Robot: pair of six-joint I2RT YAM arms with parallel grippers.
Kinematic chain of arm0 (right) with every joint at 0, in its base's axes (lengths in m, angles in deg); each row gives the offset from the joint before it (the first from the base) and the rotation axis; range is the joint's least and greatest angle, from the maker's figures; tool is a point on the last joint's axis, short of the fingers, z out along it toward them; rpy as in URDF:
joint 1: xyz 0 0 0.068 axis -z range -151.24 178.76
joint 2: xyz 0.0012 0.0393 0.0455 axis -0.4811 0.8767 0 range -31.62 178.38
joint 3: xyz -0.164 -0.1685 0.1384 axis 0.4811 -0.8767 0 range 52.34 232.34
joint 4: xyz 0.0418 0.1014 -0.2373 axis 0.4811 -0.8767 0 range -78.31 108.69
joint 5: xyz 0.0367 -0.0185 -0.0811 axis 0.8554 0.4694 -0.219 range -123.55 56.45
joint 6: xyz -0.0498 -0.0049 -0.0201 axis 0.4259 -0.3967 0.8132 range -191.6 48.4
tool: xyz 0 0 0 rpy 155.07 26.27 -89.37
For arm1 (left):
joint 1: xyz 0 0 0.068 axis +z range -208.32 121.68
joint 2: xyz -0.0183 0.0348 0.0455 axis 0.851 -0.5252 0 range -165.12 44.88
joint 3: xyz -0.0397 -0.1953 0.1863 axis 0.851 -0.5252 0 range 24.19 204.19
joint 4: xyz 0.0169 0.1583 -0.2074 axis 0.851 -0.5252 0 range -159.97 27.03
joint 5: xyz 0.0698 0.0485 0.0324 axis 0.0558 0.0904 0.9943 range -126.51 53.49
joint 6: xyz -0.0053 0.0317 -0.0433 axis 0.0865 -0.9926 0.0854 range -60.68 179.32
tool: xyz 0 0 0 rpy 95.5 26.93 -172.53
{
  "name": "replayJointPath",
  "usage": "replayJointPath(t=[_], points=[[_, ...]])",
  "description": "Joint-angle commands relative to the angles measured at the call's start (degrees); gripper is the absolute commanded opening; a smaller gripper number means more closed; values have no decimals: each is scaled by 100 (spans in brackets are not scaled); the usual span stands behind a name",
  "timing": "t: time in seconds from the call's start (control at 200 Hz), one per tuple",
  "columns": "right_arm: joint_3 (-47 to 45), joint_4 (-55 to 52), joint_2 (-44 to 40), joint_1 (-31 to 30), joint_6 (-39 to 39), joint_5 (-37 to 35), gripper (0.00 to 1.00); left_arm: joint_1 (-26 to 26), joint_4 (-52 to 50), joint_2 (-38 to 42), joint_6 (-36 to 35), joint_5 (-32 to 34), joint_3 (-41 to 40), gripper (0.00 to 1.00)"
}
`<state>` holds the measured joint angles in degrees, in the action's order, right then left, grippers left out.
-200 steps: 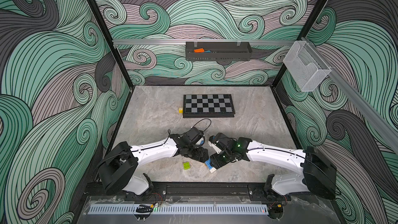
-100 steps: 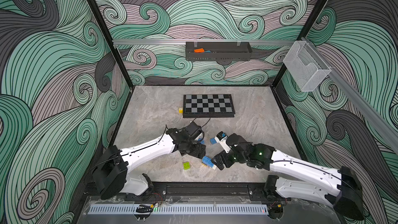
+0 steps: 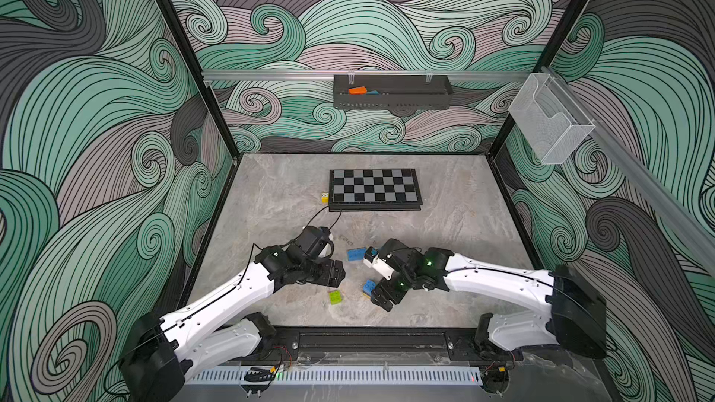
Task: Assemble a giraffe with lego
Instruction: Adjust the lego brick at the center of the board.
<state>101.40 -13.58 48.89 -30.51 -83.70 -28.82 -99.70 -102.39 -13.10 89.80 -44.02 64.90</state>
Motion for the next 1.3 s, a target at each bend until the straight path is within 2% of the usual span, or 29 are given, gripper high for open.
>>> replayJointPath(t=[0.0, 0.12, 0.255, 0.3, 0.53, 0.81, 1.006, 1.296], points=[[202, -110, 234, -84, 424, 98, 87, 34, -173, 108, 144, 105, 26, 86], [275, -280, 408, -147, 684, 23, 81, 42, -152, 230, 254, 179, -44, 85], [308, -390, 457, -157, 1120, -60, 63, 82, -105, 296, 292, 259, -107, 86], [330, -407, 489, -151, 1233, -75, 61, 100, -117, 296, 292, 259, -99, 86], [612, -552, 847, -149, 1705, -138, 58, 179, -136, 355, 318, 275, -103, 86], [815, -484, 1129, -96, 2853, -332, 55, 219, -122, 587, 544, 189, -269, 85], [752, -299, 1203, -48, 3289, -310, 41, 226, -139, 715, 695, 154, -379, 85], [546, 83, 1011, -43, 3790, -297, 42, 224, -117, 745, 784, 92, -502, 85]])
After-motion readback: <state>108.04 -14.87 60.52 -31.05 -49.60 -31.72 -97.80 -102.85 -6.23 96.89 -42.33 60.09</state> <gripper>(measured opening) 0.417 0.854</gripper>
